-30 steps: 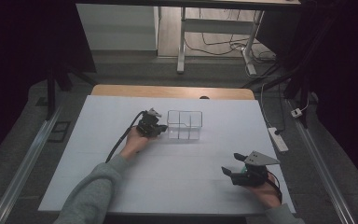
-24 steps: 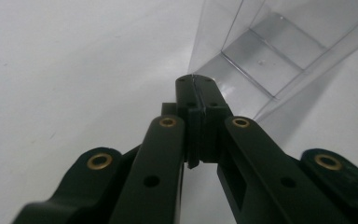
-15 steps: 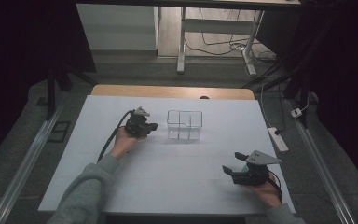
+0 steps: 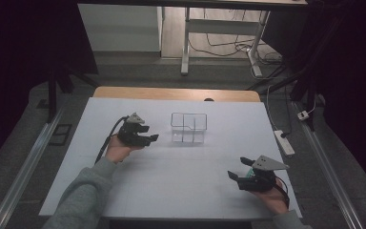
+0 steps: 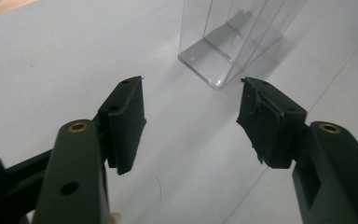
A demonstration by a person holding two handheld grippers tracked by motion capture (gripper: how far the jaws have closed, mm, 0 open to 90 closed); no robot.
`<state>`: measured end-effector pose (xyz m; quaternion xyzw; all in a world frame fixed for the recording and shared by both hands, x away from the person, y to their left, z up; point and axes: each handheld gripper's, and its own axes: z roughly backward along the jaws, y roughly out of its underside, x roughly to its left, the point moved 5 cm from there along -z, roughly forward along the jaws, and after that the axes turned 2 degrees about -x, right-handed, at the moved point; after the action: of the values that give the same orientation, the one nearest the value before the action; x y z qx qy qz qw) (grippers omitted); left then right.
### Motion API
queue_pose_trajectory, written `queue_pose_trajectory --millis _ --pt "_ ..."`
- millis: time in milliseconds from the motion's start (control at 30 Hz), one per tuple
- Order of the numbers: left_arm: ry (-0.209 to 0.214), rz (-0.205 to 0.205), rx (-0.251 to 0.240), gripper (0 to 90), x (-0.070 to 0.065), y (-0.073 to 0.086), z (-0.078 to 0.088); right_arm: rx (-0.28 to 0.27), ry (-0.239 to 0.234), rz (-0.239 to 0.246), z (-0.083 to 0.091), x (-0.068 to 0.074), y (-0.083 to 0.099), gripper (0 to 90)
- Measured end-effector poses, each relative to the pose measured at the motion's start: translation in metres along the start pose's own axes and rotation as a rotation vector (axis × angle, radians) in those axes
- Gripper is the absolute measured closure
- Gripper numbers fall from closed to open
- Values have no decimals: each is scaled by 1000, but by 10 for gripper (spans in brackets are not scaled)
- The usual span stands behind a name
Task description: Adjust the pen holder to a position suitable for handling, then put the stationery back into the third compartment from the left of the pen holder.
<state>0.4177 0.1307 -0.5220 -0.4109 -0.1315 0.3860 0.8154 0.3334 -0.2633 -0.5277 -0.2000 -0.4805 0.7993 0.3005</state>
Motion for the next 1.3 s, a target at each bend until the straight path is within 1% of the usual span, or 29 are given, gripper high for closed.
queue_pose_trajectory --millis 167,200,267,300,367,433,533,567,633,667,700,800,900,967,1000,1033,1100,1233,1300 --pt "-7 -9 -4 365 -4 9 12 2 4 3 2 0 0 236" --pt "-10 -10 -4 362 -5 12 15 -2 4 0 1 0 0 235" --pt "-28 -17 -7 354 -6 18 21 7 11 3 2 -1 1 236" --pt "-34 -18 -10 352 -7 22 24 5 5 -1 1 -1 2 236" --pt "-40 -16 -7 347 -8 30 31 13 10 0 1 -2 2 236" --pt "-46 -3 -13 340 -9 39 38 7 4 -1 1 -1 2 236" --pt "-70 5 -14 322 -11 54 46 10 4 3 1 -1 2 236" --pt "-77 14 -17 308 -12 58 49 10 3 3 1 -1 2 236" --pt "-66 47 -30 302 -15 66 54 6 -1 0 0 -1 2 236" --pt "-62 56 -34 301 -17 70 56 7 -1 1 0 -1 3 236" --pt "-66 55 -27 299 -18 74 58 12 5 7 0 -1 3 236" --pt "-75 54 -20 286 -23 86 66 12 0 9 -1 -1 3 236" --pt "-112 32 -3 279 -24 97 71 18 3 10 -1 -1 4 236" --pt "-107 39 -3 274 -25 100 75 19 1 10 -1 -1 4 236" --pt "-111 38 -8 274 -25 100 76 15 -2 9 -1 -1 4 236" --pt "-112 36 -12 274 -25 100 78 23 4 15 0 -1 4 236" --pt "-107 44 -19 274 -24 99 79 16 2 13 0 -1 3 236" --pt "-111 36 -17 271 -24 100 79 18 3 18 1 -2 3 236" --pt "-113 35 -12 269 -24 100 78 10 5 17 2 -3 2 236"
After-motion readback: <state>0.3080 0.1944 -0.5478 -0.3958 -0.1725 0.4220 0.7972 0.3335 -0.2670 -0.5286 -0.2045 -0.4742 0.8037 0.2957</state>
